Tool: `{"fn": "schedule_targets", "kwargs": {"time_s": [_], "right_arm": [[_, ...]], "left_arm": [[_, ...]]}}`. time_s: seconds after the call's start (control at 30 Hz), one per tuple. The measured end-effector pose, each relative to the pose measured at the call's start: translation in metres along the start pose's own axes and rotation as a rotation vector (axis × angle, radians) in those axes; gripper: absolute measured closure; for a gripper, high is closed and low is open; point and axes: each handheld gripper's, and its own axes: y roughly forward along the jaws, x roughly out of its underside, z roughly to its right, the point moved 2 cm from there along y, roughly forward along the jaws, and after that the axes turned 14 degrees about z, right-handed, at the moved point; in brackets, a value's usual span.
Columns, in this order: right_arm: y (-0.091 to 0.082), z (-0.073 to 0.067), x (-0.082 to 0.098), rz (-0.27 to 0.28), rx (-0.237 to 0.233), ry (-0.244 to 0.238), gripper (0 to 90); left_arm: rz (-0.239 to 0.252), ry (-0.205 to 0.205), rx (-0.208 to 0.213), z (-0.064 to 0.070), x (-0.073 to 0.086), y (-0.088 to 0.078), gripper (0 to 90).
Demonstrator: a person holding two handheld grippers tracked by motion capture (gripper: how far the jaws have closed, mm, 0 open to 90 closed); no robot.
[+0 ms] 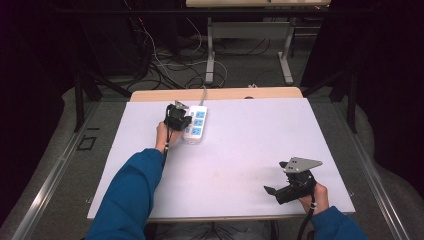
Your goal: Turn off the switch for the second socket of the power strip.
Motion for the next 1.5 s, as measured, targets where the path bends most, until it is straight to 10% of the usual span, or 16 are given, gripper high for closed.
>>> {"fn": "schedule_targets", "kwargs": {"time_s": [1.5], "right_arm": [[0.001, 0.0004, 0.0013, -0.011, 0.0, 0.002, 0.7]], "left_arm": [[0.004, 0.007, -0.009, 0.0017, 0.0014, -0.0003, 90.0]]}}
